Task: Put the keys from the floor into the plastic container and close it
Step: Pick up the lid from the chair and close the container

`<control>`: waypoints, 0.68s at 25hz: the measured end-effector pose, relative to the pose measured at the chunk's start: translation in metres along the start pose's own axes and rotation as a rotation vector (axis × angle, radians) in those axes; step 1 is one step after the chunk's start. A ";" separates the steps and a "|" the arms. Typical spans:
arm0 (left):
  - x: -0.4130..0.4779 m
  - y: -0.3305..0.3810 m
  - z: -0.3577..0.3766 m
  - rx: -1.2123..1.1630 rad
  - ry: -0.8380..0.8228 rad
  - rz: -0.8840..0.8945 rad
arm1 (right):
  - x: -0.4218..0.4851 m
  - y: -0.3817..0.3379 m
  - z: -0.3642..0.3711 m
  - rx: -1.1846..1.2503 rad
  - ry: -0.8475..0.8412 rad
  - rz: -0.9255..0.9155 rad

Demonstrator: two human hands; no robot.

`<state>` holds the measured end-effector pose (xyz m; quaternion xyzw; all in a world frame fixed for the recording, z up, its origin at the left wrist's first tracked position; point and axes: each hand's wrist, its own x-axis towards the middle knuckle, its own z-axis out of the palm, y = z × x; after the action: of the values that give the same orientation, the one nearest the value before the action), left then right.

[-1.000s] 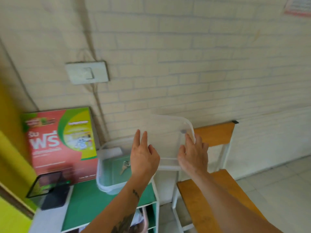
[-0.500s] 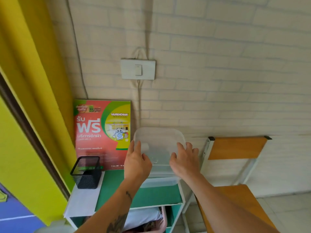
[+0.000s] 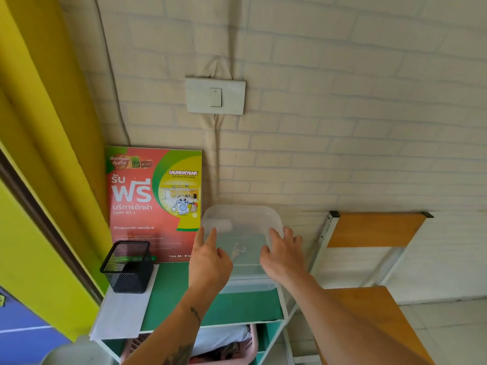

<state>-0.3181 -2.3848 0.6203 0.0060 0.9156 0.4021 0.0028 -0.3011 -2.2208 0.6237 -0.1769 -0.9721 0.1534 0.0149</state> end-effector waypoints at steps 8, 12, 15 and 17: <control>0.006 -0.012 0.003 0.030 0.006 0.022 | 0.003 -0.004 0.007 -0.046 0.028 0.004; 0.004 -0.016 0.004 0.065 -0.013 0.058 | 0.002 -0.003 0.011 -0.097 0.036 -0.003; 0.008 -0.012 0.000 0.163 -0.052 0.043 | 0.003 -0.003 0.011 -0.111 0.047 -0.010; 0.012 -0.006 -0.005 0.272 -0.037 0.070 | 0.006 -0.004 0.006 -0.102 0.048 -0.008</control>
<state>-0.3301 -2.3924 0.6192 0.0457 0.9606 0.2740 0.0050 -0.3085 -2.2238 0.6192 -0.1774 -0.9787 0.0995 0.0296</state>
